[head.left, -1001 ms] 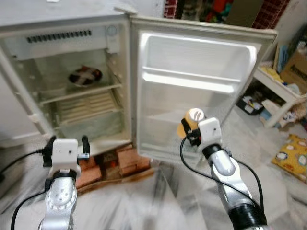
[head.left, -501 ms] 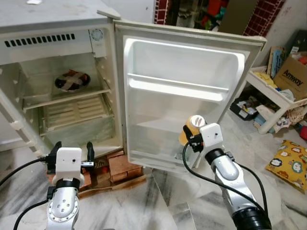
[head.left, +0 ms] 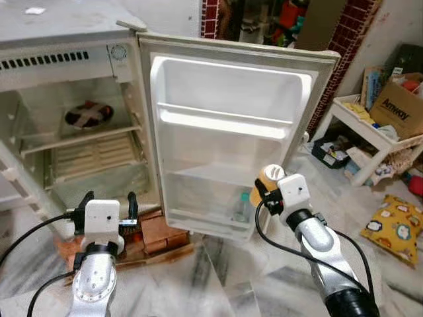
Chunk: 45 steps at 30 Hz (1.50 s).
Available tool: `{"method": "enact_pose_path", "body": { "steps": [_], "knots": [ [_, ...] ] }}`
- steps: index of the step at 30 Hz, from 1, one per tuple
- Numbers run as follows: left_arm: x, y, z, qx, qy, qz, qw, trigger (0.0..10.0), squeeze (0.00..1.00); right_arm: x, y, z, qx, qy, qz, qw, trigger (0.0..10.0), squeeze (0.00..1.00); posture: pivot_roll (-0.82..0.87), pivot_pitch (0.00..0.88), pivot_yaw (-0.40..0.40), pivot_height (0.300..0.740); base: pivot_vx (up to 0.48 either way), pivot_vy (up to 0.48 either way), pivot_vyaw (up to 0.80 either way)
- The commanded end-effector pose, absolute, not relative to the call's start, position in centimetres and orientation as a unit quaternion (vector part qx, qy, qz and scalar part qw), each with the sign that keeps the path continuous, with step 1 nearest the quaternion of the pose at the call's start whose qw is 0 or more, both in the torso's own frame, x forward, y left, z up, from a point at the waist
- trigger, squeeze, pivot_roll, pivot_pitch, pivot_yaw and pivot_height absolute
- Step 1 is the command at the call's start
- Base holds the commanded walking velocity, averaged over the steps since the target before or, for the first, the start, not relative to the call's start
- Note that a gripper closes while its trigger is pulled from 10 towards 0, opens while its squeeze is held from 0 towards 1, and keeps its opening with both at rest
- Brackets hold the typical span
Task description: Restocking fridge
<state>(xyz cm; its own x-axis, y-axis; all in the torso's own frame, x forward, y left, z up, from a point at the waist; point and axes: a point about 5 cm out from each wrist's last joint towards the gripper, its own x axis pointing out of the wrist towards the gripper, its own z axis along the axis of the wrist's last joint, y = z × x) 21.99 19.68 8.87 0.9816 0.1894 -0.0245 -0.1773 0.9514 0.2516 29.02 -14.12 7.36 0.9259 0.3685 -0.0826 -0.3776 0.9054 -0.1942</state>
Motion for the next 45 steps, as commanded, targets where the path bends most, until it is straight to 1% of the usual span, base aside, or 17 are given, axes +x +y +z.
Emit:
{"method": "enact_pose_path", "body": {
  "steps": [1,5,6,9,11,17,18,23,26,31,37,45],
  "knots": [
    [22.2,19.3,9.2,0.126,0.017,0.090,0.988,10.0,0.00,29.0,-14.4,7.6,-0.097,0.025,0.200,0.975,10.0,0.00,0.12,0.029,-0.092,0.740,0.000,0.000,0.00],
    [22.4,19.9,9.6,0.126,0.012,0.100,0.987,10.0,0.00,28.9,-13.7,7.3,-0.036,0.047,0.213,0.975,10.0,0.00,0.13,0.033,-0.094,0.740,0.000,0.000,0.00],
    [22.5,20.2,9.7,0.134,0.012,0.110,0.985,10.0,0.00,28.7,-13.3,7.6,-0.056,0.033,0.238,0.969,10.0,0.00,0.13,0.039,-0.096,0.740,0.000,0.000,0.00],
    [22.5,20.5,9.7,0.141,0.011,0.118,0.983,10.0,0.00,28.7,-13.1,7.7,-0.058,0.025,0.246,0.967,10.0,0.00,0.13,0.038,-0.094,0.740,0.000,0.000,0.00],
    [22.4,20.9,9.7,0.160,0.007,0.138,0.977,10.0,0.00,28.8,-12.8,7.8,-0.058,0.022,0.246,0.967,10.0,0.00,0.14,0.044,-0.093,0.740,0.000,0.000,0.78],
    [22.5,20.5,10.1,0.144,0.005,0.130,0.981,10.0,0.00,29.0,-12.6,8.4,-0.051,0.018,0.251,0.967,10.0,0.00,0.14,0.057,-0.091,0.740,0.000,0.000,0.78],
    [22.5,20.3,10.0,0.130,0.011,0.115,0.985,10.0,0.00,29.0,-12.7,8.4,-0.053,0.016,0.245,0.968,10.0,0.00,0.14,0.060,-0.091,0.740,0.000,0.000,0.78],
    [22.3,20.0,9.6,0.125,0.019,0.105,0.986,10.0,0.00,29.1,-13.0,8.3,-0.058,0.018,0.229,0.972,10.0,0.00,0.13,0.057,-0.093,0.740,0.000,0.000,0.74],
    [22.4,19.5,9.4,0.122,0.019,0.088,0.988,10.0,0.00,29.5,-13.5,8.4,-0.063,0.016,0.198,0.978,10.0,0.00,0.13,0.054,-0.091,0.740,0.000,0.000,0.00],
    [22.5,19.0,9.4,0.115,0.018,0.073,0.990,10.0,0.00,30.1,-15.2,8.5,-0.101,0.011,0.139,0.985,10.0,0.00,0.12,0.049,-0.087,0.740,0.000,0.000,0.00],
    [22.5,18.9,9.4,0.115,0.019,0.069,0.991,10.0,0.00,30.1,-15.6,8.3,-0.116,0.016,0.126,0.985,10.0,0.00,0.12,0.049,-0.088,0.740,0.000,0.000,0.00],
    [22.5,18.8,9.3,0.114,0.019,0.064,0.991,10.0,0.00,30.2,-15.5,8.1,-0.113,0.015,0.123,0.986,10.0,0.00,0.13,0.043,-0.093,0.740,0.000,0.000,0.00]
  ]
}}
